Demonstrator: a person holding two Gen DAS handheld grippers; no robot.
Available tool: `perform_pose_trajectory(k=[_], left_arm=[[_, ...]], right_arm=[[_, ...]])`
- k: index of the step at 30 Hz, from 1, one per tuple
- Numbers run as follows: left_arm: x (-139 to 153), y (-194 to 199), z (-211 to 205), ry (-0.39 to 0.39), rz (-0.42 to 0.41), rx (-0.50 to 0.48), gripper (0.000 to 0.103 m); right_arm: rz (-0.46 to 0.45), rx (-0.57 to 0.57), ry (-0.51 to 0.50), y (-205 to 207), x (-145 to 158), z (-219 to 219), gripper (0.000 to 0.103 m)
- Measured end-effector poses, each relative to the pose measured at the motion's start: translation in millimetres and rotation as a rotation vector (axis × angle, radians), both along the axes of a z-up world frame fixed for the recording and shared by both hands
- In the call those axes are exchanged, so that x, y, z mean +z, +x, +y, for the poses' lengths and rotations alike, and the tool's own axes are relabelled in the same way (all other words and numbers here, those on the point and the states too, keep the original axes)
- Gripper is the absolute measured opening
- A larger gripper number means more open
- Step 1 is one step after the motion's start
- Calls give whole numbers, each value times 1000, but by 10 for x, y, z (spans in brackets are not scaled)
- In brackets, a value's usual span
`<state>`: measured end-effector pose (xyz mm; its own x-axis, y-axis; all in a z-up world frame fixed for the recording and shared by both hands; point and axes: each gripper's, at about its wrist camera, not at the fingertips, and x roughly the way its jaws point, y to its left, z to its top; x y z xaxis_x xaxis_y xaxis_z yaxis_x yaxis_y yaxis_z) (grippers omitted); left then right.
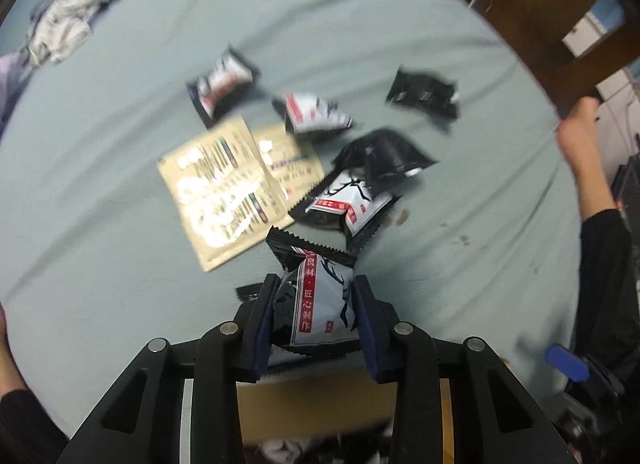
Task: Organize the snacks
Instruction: 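Carry the white packet over the box with the left gripper while the right gripper grasps a black packet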
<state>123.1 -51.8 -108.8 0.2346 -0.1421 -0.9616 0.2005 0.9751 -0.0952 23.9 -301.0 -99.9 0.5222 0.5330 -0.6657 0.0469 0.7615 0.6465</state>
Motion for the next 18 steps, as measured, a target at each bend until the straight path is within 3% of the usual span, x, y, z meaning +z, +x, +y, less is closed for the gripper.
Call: perform_pose_trajectory(k=[5,9,15,18], left_arm=[[411,-379,43,-28,-107,-31,35],[615,-590,176,-65,-135,-55,35],[641,-829,401,-118,-165,-57,35],[628,-936,419,-96,-217,-83,35]], right_arm=[[-3,10,-18,56,67,57,75],[8,17,-13,191,140,106,75],[6,56,-69,480,334,251,75],[12,77,-107,645,400,366,75]])
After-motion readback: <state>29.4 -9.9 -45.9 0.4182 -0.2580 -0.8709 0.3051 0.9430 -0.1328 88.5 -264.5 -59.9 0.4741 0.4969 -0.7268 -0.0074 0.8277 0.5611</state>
